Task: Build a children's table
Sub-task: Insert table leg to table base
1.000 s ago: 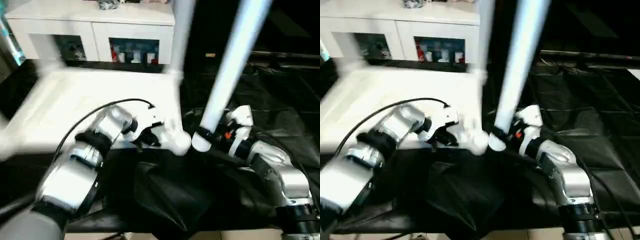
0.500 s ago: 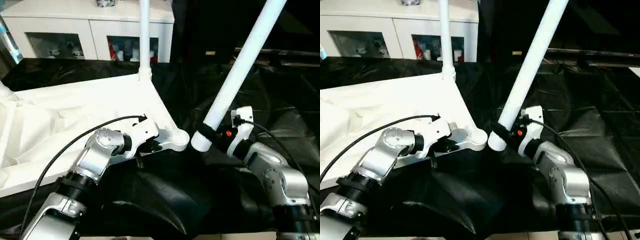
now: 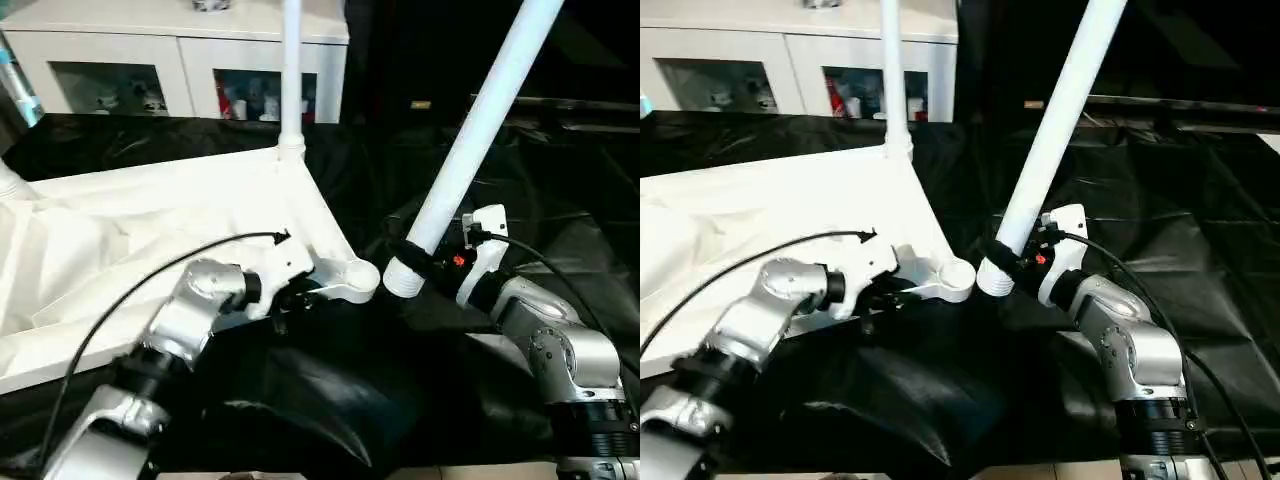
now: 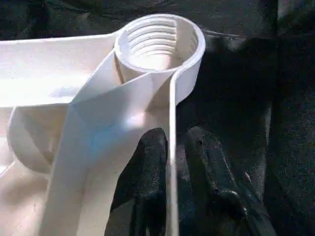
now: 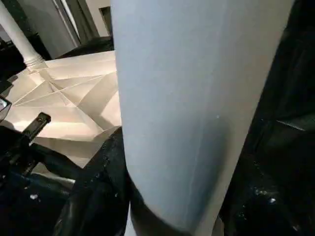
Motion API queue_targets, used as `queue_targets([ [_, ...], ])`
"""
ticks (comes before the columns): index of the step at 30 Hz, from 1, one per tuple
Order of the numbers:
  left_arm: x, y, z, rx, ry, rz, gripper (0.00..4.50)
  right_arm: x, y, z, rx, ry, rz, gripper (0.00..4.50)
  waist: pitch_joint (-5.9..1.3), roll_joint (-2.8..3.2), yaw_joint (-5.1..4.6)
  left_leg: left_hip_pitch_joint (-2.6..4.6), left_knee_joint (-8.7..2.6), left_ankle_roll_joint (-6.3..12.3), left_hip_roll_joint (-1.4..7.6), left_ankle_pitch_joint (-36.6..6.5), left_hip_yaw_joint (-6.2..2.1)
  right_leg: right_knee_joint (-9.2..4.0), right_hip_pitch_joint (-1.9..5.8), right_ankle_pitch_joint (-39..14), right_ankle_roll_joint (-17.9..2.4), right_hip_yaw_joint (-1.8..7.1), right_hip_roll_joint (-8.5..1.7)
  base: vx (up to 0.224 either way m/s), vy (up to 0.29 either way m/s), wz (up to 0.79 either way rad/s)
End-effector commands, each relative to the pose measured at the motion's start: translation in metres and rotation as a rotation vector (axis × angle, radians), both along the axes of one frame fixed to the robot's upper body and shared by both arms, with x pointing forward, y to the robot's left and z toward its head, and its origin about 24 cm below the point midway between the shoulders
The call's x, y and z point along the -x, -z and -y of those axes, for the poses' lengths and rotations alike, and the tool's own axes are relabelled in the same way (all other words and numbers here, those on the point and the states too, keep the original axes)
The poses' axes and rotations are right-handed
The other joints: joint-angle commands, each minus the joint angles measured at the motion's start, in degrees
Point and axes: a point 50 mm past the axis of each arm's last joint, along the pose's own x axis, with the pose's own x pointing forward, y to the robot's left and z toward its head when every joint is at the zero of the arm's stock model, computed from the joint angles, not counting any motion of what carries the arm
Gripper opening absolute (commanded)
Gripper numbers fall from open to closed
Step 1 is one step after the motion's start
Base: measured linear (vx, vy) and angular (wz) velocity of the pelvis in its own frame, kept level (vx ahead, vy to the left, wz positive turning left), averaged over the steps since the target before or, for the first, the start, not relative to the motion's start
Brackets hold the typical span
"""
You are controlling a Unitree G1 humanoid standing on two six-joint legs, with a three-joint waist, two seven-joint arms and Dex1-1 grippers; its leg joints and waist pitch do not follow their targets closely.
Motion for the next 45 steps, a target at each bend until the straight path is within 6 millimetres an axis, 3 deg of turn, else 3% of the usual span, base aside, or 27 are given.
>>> queue_targets([
  [1,-0.002,-0.004,-0.003,0.01,0.01,0.006,0.88,-0.002,-0.006,0.002,0.016,-0.006,0.023,1.91,-3.17,0.0,0.17,0.91,-4.11,1.89,3.37,-6.0,-1.1,-4.06,2.02,1.0,-14.04,2.72,-4.94,0.0,0.0,0.0],
  [5,-0.004,-0.004,-0.006,0.018,0.008,0.008,0.88,-0.002,-0.006,0.002,0.019,-0.011,0.027,1.91,-3.2,-0.15,0.18,0.84,-4.04,2.35,3.35,-5.57,-1.05,-3.95,2.13,2.21,-14.43,2.7,-4.96,0.0,0.0,0.0],
  [6,-0.004,-0.004,-0.006,0.024,0.01,0.004,0.61,-0.002,-0.007,0.001,0.019,-0.014,0.028,1.91,-3.19,-0.12,0.21,0.87,-4.06,2.33,3.37,-5.64,-1.06,-3.93,2.12,1.92,-14.5,2.68,-4.98,0.0,0.0,0.0],
  [9,-0.004,-0.003,-0.007,0.033,0.015,-0.005,0.61,-0.002,-0.008,0.001,0.02,-0.019,0.03,1.91,-3.14,-0.17,0.2,0.95,-4.09,2.17,3.44,-6.12,-1.03,-4.02,2.05,0.75,-14.53,2.7,-5.0,0.0,0.0,0.0],
  [11,-0.003,-0.002,-0.007,0.036,0.018,-0.015,0.24,-0.002,-0.008,0.001,0.025,-0.023,0.031,1.91,-3.13,-0.15,0.17,0.93,-4.1,2.15,3.46,-6.04,-1.03,-4.0,2.05,0.73,-14.54,2.69,-4.98,0.0,0.0,0.0],
  [15,-0.001,0.003,-0.01,0.014,0.032,-0.033,0.05,-0.002,-0.008,0.001,0.03,-0.032,0.033,1.91,-3.15,-0.29,0.17,0.92,-4.06,2.35,3.4,-5.76,-0.99,-4.02,2.07,0.76,-14.39,2.74,-5.02,0.0,0.0,0.0],
  [24,0.002,0.011,-0.017,-0.074,0.057,-0.036,0.05,-0.009,-0.012,-0.01,0.037,-0.103,0.043,1.91,-3.07,-0.26,-0.08,0.94,-4.04,2.31,3.4,-6.07,-0.94,-4.07,1.99,-0.2,-14.48,2.75,-4.96,0.0,0.0,0.0],
  [25,0.002,0.011,-0.016,-0.078,0.077,-0.036,0.0,-0.011,-0.015,-0.017,0.038,-0.156,0.046,1.9,-3.17,-0.05,-0.05,0.97,-3.99,2.16,3.42,-6.09,-0.98,-4.01,2.0,0.07,-14.61,2.73,-4.98,0.0,0.0,0.0],
  [33,-0.002,0.008,-0.01,-0.082,0.081,-0.005,0.0,-0.03,-0.016,-0.033,0.1,-0.23,0.025,1.9,-3.34,-0.29,0.22,1.08,-3.8,2.39,3.42,-4.12,-0.82,-3.44,1.97,3.98,-15.9,2.67,-4.95,0.0,0.0,0.0],
  [34,-0.003,0.007,-0.01,-0.07,0.075,-0.009,0.45,-0.031,-0.015,-0.034,0.102,-0.232,0.026,1.9,-3.28,-0.29,0.25,1.09,-3.85,2.29,3.43,-4.4,-0.81,-3.52,1.95,3.53,-15.91,2.66,-4.99,0.0,0.0,0.0],
  [35,-0.004,0.006,-0.01,-0.059,0.068,-0.012,0.57,-0.032,-0.015,-0.034,0.104,-0.233,0.026,1.9,-3.28,-0.31,0.29,1.08,-3.92,1.88,3.46,-5.16,-0.84,-3.59,2.03,2.4,-15.74,2.68,-5.05,0.0,0.0,0.0],
  [39,-0.008,0.003,-0.014,-0.024,0.032,-0.012,0.72,-0.038,-0.013,-0.039,0.098,-0.246,0.024,1.9,-3.32,-0.33,0.21,1.06,-3.93,1.31,3.48,-6.03,-0.88,-3.66,2.1,1.19,-15.6,2.7,-5.14,0.0,0.0,0.0],
  [45,-0.007,0.006,-0.021,-0.047,0.039,-0.03,0.75,-0.04,-0.009,-0.042,0.093,-0.253,0.022,1.9,-3.34,-0.15,0.18,1.03,-3.91,1.93,3.44,-5.37,-0.9,-3.55,2.09,2.7,-15.83,2.65,-5.05,0.0,0.0,0.0],
])
